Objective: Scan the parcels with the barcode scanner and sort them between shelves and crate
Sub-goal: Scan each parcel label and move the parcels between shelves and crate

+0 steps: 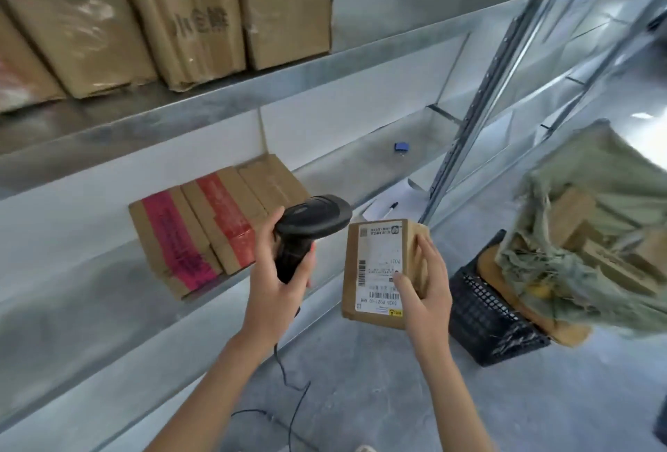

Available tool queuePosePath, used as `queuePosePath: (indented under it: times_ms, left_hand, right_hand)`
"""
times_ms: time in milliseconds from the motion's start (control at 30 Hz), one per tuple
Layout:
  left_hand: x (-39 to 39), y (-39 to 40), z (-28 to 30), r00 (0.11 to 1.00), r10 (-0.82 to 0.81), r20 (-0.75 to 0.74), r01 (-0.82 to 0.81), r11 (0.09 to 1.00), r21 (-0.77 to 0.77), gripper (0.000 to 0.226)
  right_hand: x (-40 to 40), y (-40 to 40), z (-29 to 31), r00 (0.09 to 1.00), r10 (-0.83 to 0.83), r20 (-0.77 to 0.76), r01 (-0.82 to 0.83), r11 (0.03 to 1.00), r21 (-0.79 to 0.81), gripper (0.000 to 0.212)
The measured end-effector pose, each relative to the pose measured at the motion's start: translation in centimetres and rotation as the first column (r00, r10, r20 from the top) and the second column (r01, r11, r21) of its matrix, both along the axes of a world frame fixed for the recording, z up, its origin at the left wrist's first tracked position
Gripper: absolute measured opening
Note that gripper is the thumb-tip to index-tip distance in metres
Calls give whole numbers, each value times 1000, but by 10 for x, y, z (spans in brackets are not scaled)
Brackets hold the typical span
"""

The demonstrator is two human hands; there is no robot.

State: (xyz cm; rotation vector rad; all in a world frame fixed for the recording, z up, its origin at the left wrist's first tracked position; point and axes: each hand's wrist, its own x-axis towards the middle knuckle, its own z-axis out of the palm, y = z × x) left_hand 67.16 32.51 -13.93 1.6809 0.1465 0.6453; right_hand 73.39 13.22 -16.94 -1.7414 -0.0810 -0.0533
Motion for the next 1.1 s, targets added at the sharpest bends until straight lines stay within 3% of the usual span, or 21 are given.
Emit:
queuePosePath:
  times_ms: [200, 400, 733, 867, 1100]
  left_hand:
    - [99, -94, 10, 988, -156, 11, 156, 988, 12, 60]
    - [194, -152, 49, 963, -246, 111, 240, 969, 61, 62]
    - [294, -221, 14, 863, -506, 3, 494, 844, 209, 58]
    - [336, -234, 7, 834, -549, -52, 547, 813, 201, 61]
    - [398, -262, -8, 802, -587, -113, 597, 795, 105, 61]
  right_hand:
    - [38, -122, 4, 970, -240, 21, 241, 970, -41, 63]
    - [62, -204, 12, 881, -467, 71, 470, 883, -16, 62]
    - [127, -244, -19, 726, -686, -38, 684, 727, -51, 65]
    - [162, -252, -23, 657, -749, -91, 747, 662, -52, 63]
    - [216, -257, -50, 614, -768, -185, 772, 632, -63, 64]
